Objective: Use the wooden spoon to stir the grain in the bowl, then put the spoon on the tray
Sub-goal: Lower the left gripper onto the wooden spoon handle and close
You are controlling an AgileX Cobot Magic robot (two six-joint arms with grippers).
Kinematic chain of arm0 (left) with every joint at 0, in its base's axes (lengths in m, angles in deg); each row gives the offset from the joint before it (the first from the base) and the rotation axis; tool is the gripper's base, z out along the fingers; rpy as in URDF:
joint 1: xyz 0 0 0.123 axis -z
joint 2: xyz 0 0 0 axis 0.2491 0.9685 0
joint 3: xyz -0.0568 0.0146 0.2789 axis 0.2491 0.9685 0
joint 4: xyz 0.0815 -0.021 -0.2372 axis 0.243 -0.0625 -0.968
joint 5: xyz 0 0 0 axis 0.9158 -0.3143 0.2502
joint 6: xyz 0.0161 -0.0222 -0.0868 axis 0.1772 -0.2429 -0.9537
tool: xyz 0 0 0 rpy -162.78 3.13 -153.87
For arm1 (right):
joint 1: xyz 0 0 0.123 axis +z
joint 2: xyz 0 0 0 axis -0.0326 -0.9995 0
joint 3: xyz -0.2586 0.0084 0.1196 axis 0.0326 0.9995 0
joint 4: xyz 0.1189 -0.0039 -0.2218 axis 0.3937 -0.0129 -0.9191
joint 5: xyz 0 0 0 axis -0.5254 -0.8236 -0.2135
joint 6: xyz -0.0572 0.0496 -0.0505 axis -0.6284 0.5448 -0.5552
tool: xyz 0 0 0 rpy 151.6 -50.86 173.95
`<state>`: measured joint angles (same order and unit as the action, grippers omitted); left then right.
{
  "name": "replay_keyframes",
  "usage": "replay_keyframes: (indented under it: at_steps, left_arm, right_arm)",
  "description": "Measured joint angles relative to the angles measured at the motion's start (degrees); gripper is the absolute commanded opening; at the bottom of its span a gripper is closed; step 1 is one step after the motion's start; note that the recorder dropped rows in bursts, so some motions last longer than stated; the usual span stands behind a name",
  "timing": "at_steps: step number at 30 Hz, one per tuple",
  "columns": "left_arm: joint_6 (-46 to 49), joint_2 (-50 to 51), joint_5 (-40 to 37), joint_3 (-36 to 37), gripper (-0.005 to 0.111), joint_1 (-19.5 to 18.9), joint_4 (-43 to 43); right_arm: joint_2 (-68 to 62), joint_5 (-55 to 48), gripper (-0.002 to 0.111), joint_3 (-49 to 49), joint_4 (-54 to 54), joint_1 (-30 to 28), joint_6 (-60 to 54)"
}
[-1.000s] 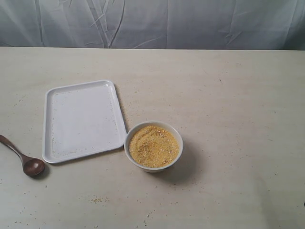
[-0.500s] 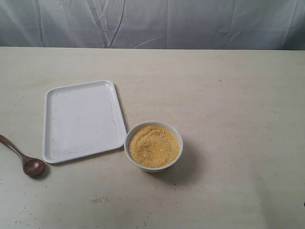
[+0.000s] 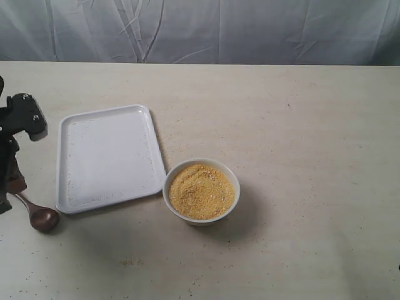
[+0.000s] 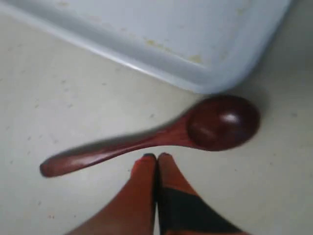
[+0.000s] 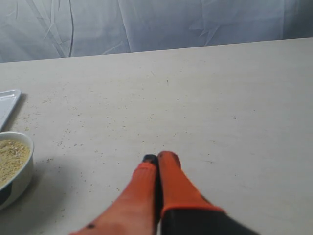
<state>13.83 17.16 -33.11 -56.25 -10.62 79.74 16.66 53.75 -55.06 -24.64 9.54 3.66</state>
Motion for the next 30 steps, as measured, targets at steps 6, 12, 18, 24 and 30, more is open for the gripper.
replay_keyframes:
  at_steps: [6,12,18,24,30]
  left_arm:
    - [20.9,1.3,-1.9,0.0,0.000,-0.4,-0.6]
    - [27.7,5.8,-1.7,-1.0,0.000,-5.6,2.4]
    - [37.5,7.4,4.3,-1.5,0.007,-7.1,2.9]
    - [50.2,8.9,6.0,-1.6,0.035,-7.1,4.9]
    - [51.9,11.8,9.4,-1.6,0.039,-7.1,6.8]
  right_arm:
    - [0.0,0.0,-0.001,0.0,0.0,0.0,0.0]
    - [0.0,0.0,-0.001,0.0,0.0,0.0,0.0]
    - [0.0,0.0,-0.001,0.0,0.0,0.0,0.0]
    - [0.0,0.0,-0.001,0.0,0.0,0.0,0.0]
    - [0.0,0.0,-0.001,0.0,0.0,0.0,0.0]
